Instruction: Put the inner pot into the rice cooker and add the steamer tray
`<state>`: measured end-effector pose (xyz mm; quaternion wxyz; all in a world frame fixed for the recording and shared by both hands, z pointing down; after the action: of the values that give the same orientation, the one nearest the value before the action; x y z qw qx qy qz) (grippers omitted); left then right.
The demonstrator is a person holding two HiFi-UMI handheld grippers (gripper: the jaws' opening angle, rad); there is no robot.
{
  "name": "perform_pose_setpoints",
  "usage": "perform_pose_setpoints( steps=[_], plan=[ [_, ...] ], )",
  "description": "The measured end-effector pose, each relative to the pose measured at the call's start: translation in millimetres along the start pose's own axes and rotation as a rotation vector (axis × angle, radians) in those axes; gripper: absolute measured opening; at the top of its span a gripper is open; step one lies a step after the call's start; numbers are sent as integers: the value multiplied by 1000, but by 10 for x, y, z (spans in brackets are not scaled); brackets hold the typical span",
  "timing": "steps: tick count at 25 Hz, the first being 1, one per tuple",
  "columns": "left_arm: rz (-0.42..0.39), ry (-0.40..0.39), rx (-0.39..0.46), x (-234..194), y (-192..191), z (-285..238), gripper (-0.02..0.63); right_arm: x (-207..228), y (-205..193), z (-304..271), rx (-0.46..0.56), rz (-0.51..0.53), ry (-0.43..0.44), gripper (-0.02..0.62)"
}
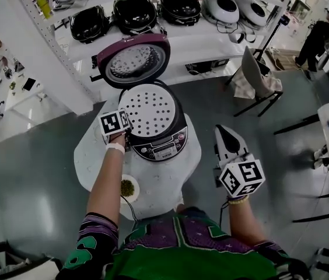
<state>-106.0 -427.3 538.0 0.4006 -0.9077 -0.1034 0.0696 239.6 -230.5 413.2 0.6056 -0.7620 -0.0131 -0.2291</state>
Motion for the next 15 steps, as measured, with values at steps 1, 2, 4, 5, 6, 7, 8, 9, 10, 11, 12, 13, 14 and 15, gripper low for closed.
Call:
perform_pose_setpoints(
  steps=[1,2,4,5,6,7,8,9,10,11,12,13,14,15],
  plan=[
    [-12,2,-5,29,-1,-24,29,14,-4,-11,-3,-1,0,6],
    [-23,5,-10,59,-4,-45,29,26,-9,-20,-5,-1,0,6],
    [-41,12,-18,111,-17,-80,29,44,-14,-34,-8,-1,1,6],
    [-45,13,-20,126,-23,-95,29,47,-13,-39,-8,-1,1,6],
    [-44,14,-22,133,-30,-108,31,46,-8,-42,-8,0,1,6],
    [-38,13,-23,136,-37,-118,31,43,-2,-43,-7,1,1,6],
    [-31,13,-23,139,-45,-121,31,40,6,-40,-6,1,0,6],
    [-29,15,-22,144,-50,-119,31,38,14,-34,-6,2,-1,6],
    [-32,19,-22,150,-52,-113,31,36,20,-25,-7,3,-2,6],
    [-40,22,-23,156,-53,-107,31,35,23,-13,-8,3,-3,6],
    [-51,22,-25,166,-52,-104,31,35,20,0,-8,2,-4,6],
    [-65,17,-26,182,-49,-102,41,36,13,14,-9,1,-6,6],
    [-80,7,-25,204,-44,-100,78,36,3,26,-9,0,-7,6],
    [-94,-4,-26,228,-37,-95,131,35,-5,36,-10,-2,-7,6]
  ],
)
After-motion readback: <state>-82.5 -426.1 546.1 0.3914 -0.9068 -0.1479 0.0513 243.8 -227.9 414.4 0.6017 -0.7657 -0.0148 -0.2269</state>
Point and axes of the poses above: the fingertips, and each gripper's own axes: z backward along the fingers, x to its right, y out of its top, the point moved 8 cm from there along z, backward along the fingers, and after that the axes turned 11 degrees about -z, right-handed, at the moved point
